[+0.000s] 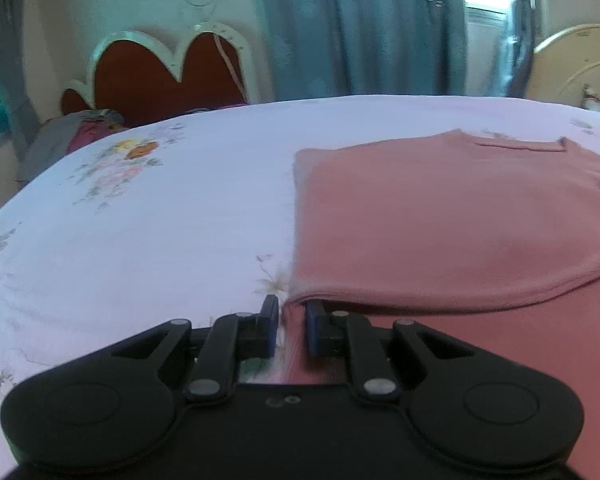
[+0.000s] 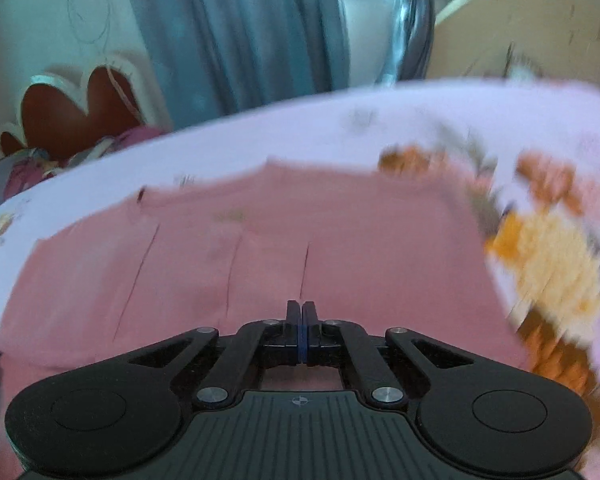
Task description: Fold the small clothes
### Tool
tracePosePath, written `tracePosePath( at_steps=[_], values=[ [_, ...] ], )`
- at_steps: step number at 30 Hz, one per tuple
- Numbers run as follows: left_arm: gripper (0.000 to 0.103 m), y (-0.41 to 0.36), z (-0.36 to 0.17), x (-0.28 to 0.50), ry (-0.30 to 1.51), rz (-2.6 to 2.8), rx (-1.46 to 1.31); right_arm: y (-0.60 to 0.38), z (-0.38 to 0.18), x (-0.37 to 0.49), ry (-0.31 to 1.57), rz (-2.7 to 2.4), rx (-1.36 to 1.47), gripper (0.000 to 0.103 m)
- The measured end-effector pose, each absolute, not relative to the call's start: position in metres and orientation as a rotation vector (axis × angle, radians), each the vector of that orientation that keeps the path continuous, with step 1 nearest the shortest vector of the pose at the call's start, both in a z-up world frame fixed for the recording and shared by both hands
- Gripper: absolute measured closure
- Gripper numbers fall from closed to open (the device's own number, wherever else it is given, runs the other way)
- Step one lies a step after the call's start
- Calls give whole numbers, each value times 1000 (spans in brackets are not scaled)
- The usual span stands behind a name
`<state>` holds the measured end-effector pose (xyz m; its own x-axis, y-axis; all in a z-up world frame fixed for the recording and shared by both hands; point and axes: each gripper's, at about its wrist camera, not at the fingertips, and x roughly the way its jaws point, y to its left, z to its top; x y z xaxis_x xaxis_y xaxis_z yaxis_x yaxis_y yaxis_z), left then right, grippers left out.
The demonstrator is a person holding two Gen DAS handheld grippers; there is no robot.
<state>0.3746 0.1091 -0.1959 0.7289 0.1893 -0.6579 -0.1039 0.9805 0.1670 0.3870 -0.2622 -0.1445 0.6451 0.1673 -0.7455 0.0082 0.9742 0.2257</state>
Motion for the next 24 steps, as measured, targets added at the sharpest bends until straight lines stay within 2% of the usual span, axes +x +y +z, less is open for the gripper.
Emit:
tracePosePath(
  at_steps=[1, 3, 4, 5, 6, 7, 9, 10, 11, 14, 16, 18, 19, 24],
  values=[
    [85, 110, -193, 372, 740, 150, 124, -264, -142, 385, 854, 92, 225, 103],
    [74, 115, -186, 366, 742, 137, 104, -269, -136, 387, 839, 95, 264, 101],
    [74, 118, -181, 362, 738, 132, 84, -270, -134, 390, 831, 96, 278, 88],
    [74, 120, -176, 359, 732, 131, 66, -271, -132, 392, 816, 94, 284, 51],
    [73, 122, -170, 358, 723, 132, 54, -270, -129, 394, 804, 84, 285, 31],
    [72, 123, -165, 356, 709, 134, 44, -268, -127, 396, 780, 87, 281, 18],
    [69, 124, -157, 360, 691, 134, 31, -261, -129, 411, 794, 102, 263, 18],
    [69, 124, -154, 364, 687, 135, 22, -257, -132, 416, 800, 106, 254, 23],
    [69, 123, -152, 370, 687, 136, 14, -253, -137, 422, 821, 111, 255, 32],
    [69, 119, -152, 392, 683, 131, -3, -247, -151, 436, 865, 108, 283, 50],
    [69, 114, -155, 409, 683, 126, -2, -245, -158, 441, 875, 112, 290, 57],
    [69, 109, -159, 425, 691, 117, -8, -238, -159, 442, 880, 135, 282, 85],
    [69, 106, -161, 432, 694, 116, -11, -236, -159, 441, 886, 150, 279, 95],
    [69, 96, -172, 458, 700, 98, 11, -246, -140, 427, 797, 138, 263, 95]
  ],
)
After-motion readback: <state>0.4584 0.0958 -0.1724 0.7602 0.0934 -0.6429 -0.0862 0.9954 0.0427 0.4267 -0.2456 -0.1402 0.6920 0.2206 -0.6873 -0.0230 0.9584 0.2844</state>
